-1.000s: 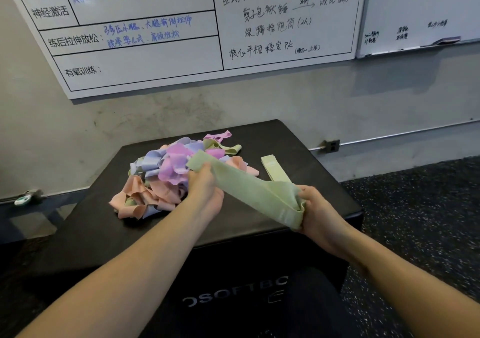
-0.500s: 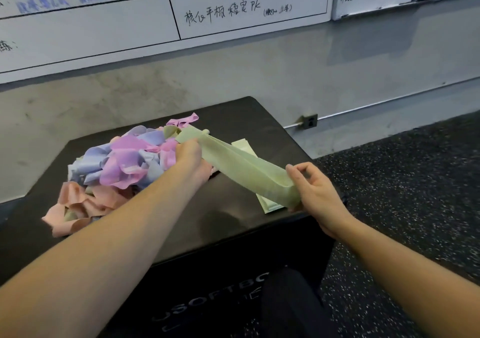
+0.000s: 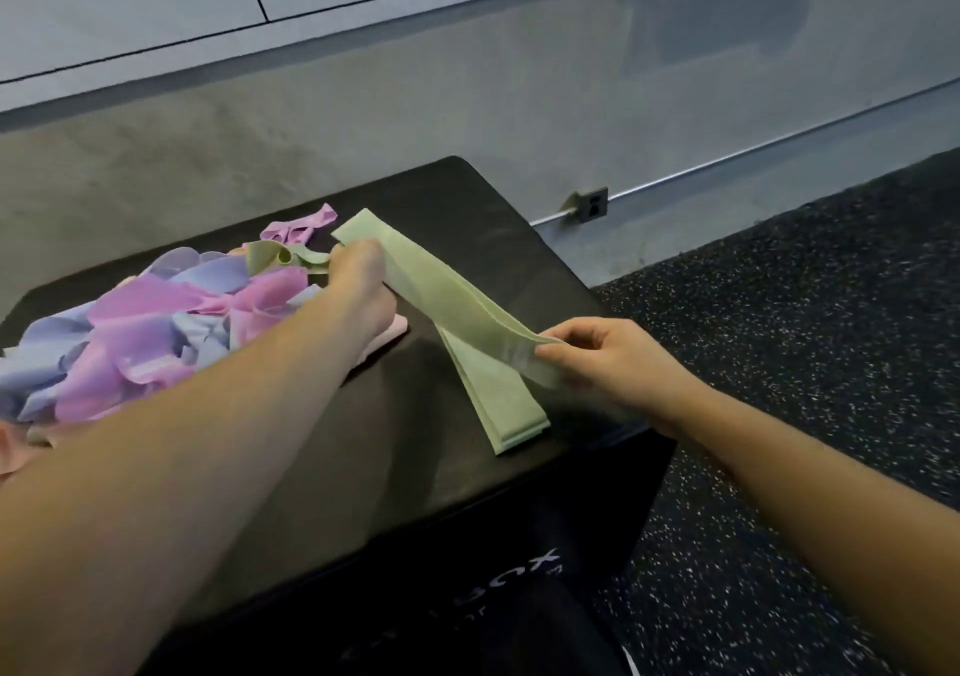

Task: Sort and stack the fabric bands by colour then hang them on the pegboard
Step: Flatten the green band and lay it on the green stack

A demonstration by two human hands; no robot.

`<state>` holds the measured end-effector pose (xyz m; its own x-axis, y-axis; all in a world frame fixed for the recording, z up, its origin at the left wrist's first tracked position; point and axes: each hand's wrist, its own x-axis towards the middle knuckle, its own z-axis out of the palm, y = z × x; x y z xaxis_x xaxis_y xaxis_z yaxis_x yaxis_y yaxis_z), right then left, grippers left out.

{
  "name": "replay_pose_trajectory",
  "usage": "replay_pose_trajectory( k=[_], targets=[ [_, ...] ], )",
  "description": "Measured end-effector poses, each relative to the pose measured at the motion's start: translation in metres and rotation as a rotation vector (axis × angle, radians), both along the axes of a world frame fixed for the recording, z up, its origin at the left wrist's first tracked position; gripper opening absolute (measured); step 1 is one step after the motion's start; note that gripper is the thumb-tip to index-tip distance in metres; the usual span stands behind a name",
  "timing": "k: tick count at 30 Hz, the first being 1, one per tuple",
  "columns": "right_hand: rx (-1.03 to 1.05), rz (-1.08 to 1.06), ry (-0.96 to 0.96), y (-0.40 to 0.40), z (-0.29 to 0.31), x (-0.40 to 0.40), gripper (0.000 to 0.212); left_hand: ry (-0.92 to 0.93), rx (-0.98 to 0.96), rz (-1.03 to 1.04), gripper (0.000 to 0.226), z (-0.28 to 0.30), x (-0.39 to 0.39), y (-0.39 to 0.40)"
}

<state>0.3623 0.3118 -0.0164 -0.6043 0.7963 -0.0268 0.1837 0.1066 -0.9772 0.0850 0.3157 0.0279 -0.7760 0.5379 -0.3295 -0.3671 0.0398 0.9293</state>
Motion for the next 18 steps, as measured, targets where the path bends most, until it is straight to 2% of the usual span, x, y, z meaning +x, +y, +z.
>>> replay_pose_trajectory(
  k=[3, 5, 8, 11, 15, 18],
  targets=[
    [-0.066, -0.044, -0.041, 0.007, -0.007, -0.006, 0.007, 0.08, -0.045, -0.102, 0.027, 0.0, 0.0, 0.008],
    [-0.113, -0.085, 0.011, 0.011, -0.01, -0.01, 0.017, 0.153, -0.111, -0.144, 0.026, -0.004, -0.006, 0.013],
    [-0.218, 0.0, 0.089, 0.013, -0.012, -0.015, 0.035, 0.282, -0.195, -0.177, 0.03, -0.01, -0.017, 0.02],
    [-0.039, 0.11, -0.085, 0.015, -0.019, -0.023, 0.017, 0.341, -0.25, -0.231, 0.03, -0.022, -0.025, 0.027],
    [0.186, 0.131, -0.335, 0.019, -0.03, -0.028, 0.003, 0.296, -0.299, -0.299, 0.027, -0.037, -0.023, 0.034],
    [0.3, 0.231, -0.401, 0.017, -0.03, -0.022, 0.018, 0.344, -0.325, -0.284, 0.027, -0.053, -0.026, 0.042]
  ],
)
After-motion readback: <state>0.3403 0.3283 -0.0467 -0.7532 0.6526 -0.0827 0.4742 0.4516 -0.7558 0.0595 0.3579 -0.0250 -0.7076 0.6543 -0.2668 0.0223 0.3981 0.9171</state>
